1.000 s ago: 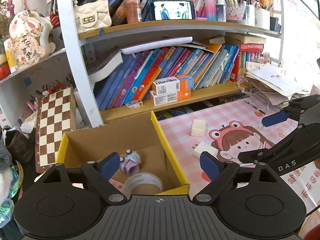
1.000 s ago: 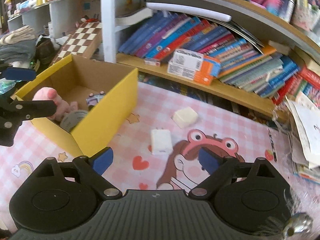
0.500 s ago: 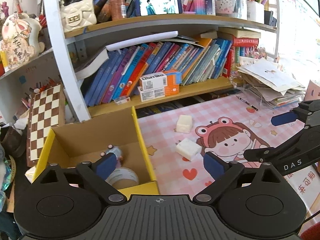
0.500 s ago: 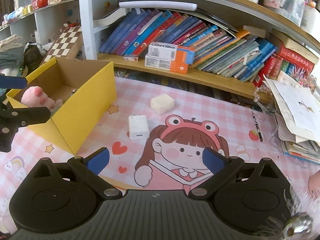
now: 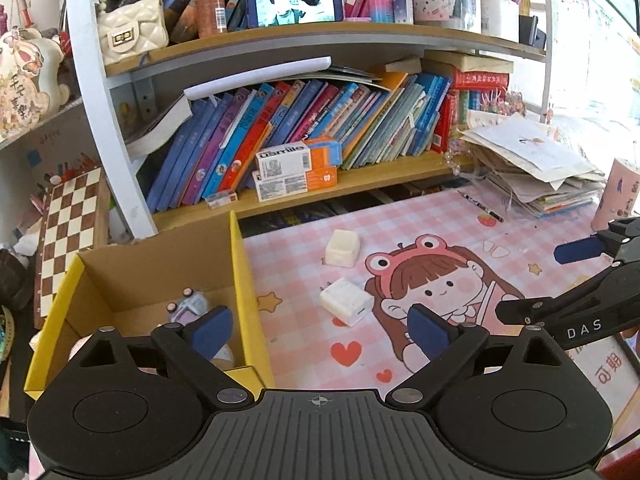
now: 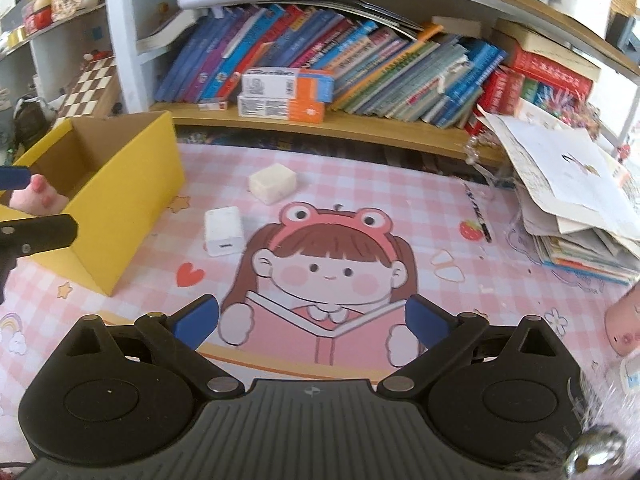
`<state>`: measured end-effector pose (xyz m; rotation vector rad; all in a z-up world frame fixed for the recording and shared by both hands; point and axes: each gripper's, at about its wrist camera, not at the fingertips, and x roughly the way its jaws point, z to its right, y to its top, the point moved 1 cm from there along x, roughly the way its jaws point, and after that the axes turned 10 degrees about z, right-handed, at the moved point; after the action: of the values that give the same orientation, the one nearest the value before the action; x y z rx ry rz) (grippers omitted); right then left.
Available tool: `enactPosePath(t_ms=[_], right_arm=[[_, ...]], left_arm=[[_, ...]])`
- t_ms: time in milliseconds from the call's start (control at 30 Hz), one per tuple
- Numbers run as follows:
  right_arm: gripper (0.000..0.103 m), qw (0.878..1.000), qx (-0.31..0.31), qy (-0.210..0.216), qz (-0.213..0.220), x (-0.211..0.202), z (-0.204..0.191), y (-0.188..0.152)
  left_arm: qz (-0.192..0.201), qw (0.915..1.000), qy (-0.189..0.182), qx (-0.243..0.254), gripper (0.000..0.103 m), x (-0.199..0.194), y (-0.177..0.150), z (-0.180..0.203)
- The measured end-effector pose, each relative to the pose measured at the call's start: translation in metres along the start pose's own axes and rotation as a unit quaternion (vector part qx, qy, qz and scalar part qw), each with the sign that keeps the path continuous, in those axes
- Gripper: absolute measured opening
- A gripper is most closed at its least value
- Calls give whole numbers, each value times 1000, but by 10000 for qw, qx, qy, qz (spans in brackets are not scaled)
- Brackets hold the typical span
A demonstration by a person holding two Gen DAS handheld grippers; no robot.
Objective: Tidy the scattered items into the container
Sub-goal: 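Move both open tools over the white charger and white eraser block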
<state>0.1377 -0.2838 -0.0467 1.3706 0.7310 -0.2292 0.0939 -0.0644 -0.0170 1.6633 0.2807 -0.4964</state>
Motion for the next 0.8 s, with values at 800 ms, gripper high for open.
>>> enactPosePath(t_ms=[800], right_arm=[[100, 9996, 78, -22, -281, 58, 38, 5]], left_arm=[[-377, 9993, 3, 22, 96, 65, 1, 29]])
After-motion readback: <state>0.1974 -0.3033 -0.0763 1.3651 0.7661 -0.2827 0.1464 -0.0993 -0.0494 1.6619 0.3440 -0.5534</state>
